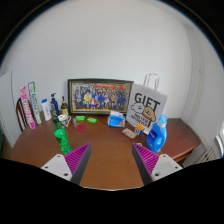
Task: Pour water
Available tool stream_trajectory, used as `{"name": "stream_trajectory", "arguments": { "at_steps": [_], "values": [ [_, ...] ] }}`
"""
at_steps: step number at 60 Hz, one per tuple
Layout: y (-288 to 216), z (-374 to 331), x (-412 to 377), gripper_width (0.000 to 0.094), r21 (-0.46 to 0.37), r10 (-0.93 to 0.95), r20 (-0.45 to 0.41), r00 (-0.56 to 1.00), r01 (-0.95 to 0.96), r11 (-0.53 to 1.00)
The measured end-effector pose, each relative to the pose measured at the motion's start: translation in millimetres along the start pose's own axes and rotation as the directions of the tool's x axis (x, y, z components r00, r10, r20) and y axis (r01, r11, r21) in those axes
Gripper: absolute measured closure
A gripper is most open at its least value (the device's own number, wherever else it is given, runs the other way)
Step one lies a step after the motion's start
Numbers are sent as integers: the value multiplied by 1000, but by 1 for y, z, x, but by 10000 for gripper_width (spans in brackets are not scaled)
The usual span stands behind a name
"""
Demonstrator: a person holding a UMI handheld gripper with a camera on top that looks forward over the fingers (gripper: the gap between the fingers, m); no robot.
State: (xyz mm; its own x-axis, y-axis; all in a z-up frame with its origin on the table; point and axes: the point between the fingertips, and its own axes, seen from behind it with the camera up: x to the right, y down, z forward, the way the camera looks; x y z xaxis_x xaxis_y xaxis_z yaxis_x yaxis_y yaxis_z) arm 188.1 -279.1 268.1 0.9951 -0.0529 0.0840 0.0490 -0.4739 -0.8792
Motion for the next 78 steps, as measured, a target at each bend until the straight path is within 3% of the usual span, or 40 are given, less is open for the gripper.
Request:
{"name": "stream_trajectory", "arguments": {
  "at_steps": [20, 43, 52, 62, 67, 71, 74, 78],
  "values": [
    [20, 5, -37, 82, -17, 16, 49, 999, -15, 1000],
    [37, 61, -201, 77, 72, -17, 224, 974, 1, 997],
    [36, 117, -249, 77, 129, -22, 211, 977, -5, 992],
    [53, 192, -270, 89, 109, 32, 149, 988, -49, 993],
    [61, 221, -272, 142, 115, 36, 102, 994, -48, 992],
    [66, 237, -274, 272, 127, 40, 78, 996, -50, 991],
    [68, 243, -270, 426, 139, 38, 46, 998, -44, 989],
    [63, 245, -271, 462, 165, 56, 38, 998, -62, 984]
  ]
}}
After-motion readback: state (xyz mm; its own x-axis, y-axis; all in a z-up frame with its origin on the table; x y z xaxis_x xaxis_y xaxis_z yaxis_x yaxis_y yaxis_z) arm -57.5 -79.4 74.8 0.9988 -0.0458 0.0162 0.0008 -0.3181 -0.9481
